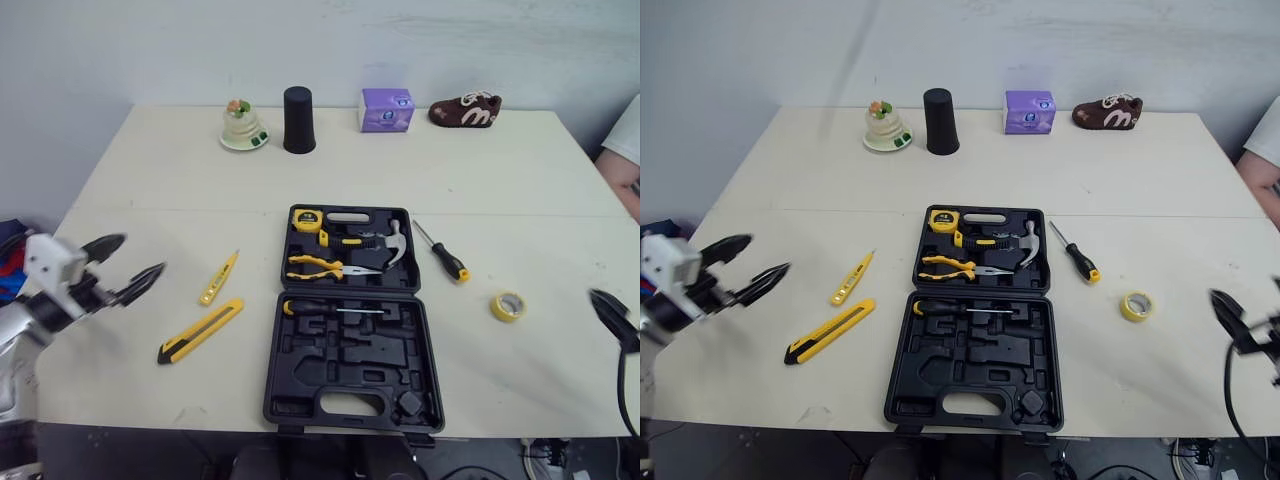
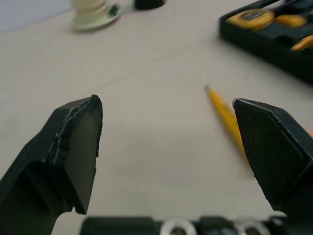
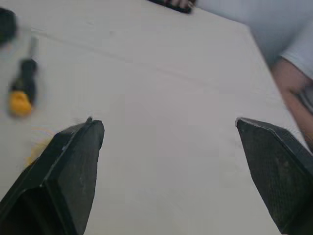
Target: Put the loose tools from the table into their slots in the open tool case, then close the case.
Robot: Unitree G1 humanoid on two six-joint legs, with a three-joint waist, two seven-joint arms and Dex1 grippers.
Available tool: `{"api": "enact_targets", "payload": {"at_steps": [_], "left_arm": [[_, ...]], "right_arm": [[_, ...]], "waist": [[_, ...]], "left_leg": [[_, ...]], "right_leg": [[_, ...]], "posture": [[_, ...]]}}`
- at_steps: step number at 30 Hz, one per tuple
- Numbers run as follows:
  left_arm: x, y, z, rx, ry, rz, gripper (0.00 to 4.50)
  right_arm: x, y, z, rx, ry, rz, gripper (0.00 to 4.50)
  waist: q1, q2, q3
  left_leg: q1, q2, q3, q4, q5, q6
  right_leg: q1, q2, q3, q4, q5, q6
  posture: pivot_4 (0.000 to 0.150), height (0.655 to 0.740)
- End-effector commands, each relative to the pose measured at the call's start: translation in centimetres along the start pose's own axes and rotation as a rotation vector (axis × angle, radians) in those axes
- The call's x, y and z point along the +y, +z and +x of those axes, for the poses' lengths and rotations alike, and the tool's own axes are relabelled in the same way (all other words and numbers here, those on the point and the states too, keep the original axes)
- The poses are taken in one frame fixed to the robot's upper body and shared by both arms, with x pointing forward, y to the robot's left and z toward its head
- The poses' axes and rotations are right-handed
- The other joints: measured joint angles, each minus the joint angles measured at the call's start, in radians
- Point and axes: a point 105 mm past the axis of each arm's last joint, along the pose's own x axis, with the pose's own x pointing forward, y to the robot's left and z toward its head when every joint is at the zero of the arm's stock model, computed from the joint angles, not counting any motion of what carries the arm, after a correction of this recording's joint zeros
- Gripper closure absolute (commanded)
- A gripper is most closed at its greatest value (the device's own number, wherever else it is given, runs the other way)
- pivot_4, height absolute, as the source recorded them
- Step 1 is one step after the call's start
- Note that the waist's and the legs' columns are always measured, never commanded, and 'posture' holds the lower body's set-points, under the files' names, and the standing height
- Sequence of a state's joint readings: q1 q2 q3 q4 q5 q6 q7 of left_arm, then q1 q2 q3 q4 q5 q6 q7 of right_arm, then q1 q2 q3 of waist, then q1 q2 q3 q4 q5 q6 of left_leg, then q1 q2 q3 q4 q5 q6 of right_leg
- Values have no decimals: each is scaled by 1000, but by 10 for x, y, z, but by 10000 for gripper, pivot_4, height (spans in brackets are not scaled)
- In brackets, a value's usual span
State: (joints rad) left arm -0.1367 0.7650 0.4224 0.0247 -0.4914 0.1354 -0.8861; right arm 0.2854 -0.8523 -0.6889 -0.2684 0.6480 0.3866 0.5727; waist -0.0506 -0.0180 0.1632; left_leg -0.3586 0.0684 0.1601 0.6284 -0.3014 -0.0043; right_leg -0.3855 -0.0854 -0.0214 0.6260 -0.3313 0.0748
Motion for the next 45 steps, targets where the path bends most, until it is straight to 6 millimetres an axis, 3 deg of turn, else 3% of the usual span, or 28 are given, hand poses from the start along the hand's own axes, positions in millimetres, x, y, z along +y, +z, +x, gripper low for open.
{"api": "enact_targets", "payload": {"at_steps": [1,6,12,15,21,23,25,29,31,34,36,38,40,42,45], "left_arm": [[-33,28,24,-78,-191,-11,668],[-81,54,55,-164,-434,-41,668],[-119,62,66,-197,-572,-115,668],[-129,57,63,-158,-618,-186,668],[-129,56,61,-143,-611,-142,668],[-128,56,62,-146,-601,-131,0],[-127,55,62,-141,-598,-117,0],[-127,54,59,-139,-604,-99,0],[-128,55,57,-150,-617,-92,0],[-130,64,52,-182,-673,-113,0],[-133,64,47,-160,-729,-86,0],[-133,63,44,-151,-756,-57,0],[-134,66,38,-167,-796,-49,0],[-135,60,32,-141,-825,5,0],[-131,49,31,-94,-818,43,0]], "right_arm": [[27,10,17,85,163,71,0],[55,26,56,217,279,87,0],[77,16,89,291,329,88,0],[76,5,105,322,284,82,0],[84,-20,129,377,301,64,0],[83,-24,137,360,290,42,5385],[81,-26,143,339,271,35,14114],[72,-22,137,310,238,50,34654],[64,-15,134,264,198,27,35065],[48,22,127,106,151,-44,35065],[50,50,117,28,203,-137,35065],[63,62,108,17,309,-219,35065],[99,71,90,3,548,-335,35065],[133,72,70,2,775,-413,35065],[163,64,56,53,931,-445,35065]], "waist": [[5,0,0],[6,-1,2],[16,-4,4],[16,-4,4],[20,-4,5],[19,-4,5],[20,-4,5],[20,-4,5],[22,-4,5],[22,-2,5],[21,1,8],[18,3,10],[17,4,10],[17,4,10],[16,3,11]], "left_leg": [[-2,0,0,0,1,1],[-13,3,3,4,5,-1],[-14,4,5,9,6,-1],[-14,4,8,12,5,-1],[-16,5,8,19,4,0],[-16,5,9,19,4,1],[-16,5,9,19,4,1],[-16,5,10,19,4,1],[-16,5,10,19,4,1],[-17,5,10,19,4,1],[-17,5,11,19,3,2],[-17,4,13,19,3,2],[-16,5,14,18,3,1],[-16,9,14,19,2,-1],[-16,13,14,20,0,-4]], "right_leg": [[-2,1,0,0,0,0],[-12,7,3,0,1,1],[-12,9,4,0,1,2],[-12,10,7,1,2,4],[-13,10,7,2,4,7],[-13,10,7,2,4,7],[-13,10,7,2,4,7],[-13,10,7,2,4,7],[-13,10,8,2,4,7],[-14,9,8,1,4,7],[-15,9,9,2,4,7],[-16,10,8,2,5,8],[-17,11,9,2,4,8],[-17,15,9,1,4,8],[-17,22,11,1,4,6]], "posture": [[1500,7400],[1500,7400],[1500,7400],[1500,7400],[1500,7400],[1500,7400],[1500,7400],[1500,7400],[1500,7400],[1500,7400],[1500,7400],[1500,7400],[1500,7400],[1500,7400],[1500,7400]]}}
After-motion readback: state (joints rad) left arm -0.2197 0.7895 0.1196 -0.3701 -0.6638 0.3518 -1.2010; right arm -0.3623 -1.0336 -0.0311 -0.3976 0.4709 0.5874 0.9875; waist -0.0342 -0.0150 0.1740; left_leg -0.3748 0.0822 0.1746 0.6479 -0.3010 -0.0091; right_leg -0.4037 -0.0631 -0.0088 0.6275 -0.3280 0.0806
